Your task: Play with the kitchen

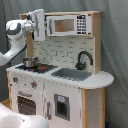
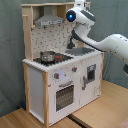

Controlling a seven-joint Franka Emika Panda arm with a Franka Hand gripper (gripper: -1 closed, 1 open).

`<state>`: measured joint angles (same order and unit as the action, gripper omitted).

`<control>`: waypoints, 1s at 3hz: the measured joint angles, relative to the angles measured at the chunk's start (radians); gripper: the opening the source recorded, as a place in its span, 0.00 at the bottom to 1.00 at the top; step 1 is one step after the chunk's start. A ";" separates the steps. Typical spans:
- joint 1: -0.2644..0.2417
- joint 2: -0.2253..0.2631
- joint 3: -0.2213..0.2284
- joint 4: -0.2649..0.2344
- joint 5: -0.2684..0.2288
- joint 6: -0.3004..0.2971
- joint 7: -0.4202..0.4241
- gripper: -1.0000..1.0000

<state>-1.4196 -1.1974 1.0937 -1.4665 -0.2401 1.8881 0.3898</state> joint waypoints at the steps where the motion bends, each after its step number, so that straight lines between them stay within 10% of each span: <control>1: 0.065 0.000 -0.027 -0.086 -0.019 0.027 -0.002 0.00; 3: 0.163 -0.002 -0.065 -0.242 -0.064 0.147 -0.002 0.00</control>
<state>-1.2570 -1.1993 1.0283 -1.7089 -0.3040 2.0353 0.3873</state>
